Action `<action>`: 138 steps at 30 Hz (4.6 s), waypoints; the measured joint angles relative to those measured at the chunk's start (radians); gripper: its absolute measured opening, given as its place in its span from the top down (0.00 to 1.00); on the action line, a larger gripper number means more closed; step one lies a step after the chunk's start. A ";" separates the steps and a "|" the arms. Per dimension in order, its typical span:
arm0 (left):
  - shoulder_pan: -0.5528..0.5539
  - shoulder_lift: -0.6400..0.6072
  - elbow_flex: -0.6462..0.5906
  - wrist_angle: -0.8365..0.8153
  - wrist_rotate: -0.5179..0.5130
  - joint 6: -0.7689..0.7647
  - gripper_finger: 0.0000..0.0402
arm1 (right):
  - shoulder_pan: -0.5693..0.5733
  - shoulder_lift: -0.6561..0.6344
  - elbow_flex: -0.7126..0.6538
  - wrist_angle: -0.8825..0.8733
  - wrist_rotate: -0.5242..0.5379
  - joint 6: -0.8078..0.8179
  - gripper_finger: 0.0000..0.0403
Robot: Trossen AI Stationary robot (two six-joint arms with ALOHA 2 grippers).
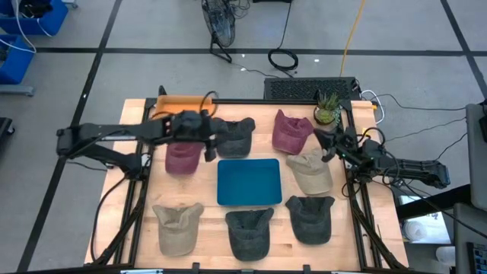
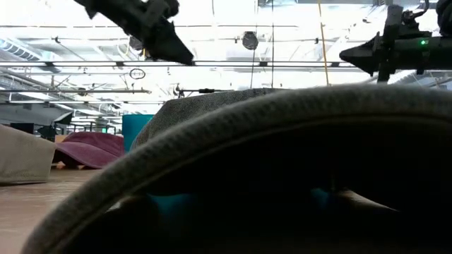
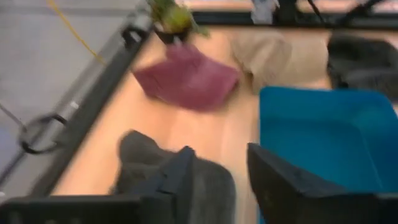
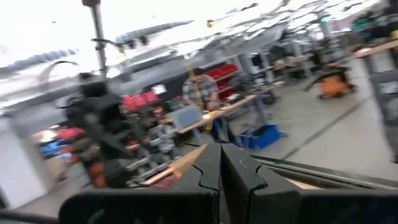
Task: Pick & Place hat
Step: Put the top black cap into the blue bin, then put the left brown cap into the orange bin
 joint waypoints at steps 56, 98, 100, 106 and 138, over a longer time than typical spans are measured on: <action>0.325 0.625 0.342 -0.235 0.232 0.266 0.87 | -0.001 0.001 0.000 -0.047 0.025 -0.150 1.00; -0.277 0.379 0.341 -0.192 0.054 0.025 0.97 | 0.000 0.000 0.000 0.131 0.020 -0.202 1.00; -0.293 0.419 0.341 -0.185 0.057 0.001 0.98 | 0.000 0.000 0.000 0.127 0.017 -0.197 1.00; -0.317 0.498 0.341 -0.191 0.056 -0.023 0.94 | 0.000 0.000 0.000 0.126 -0.033 -0.186 1.00; -0.314 0.536 0.341 -0.179 0.003 -0.041 0.61 | 0.000 0.000 0.000 0.080 -0.091 -0.165 1.00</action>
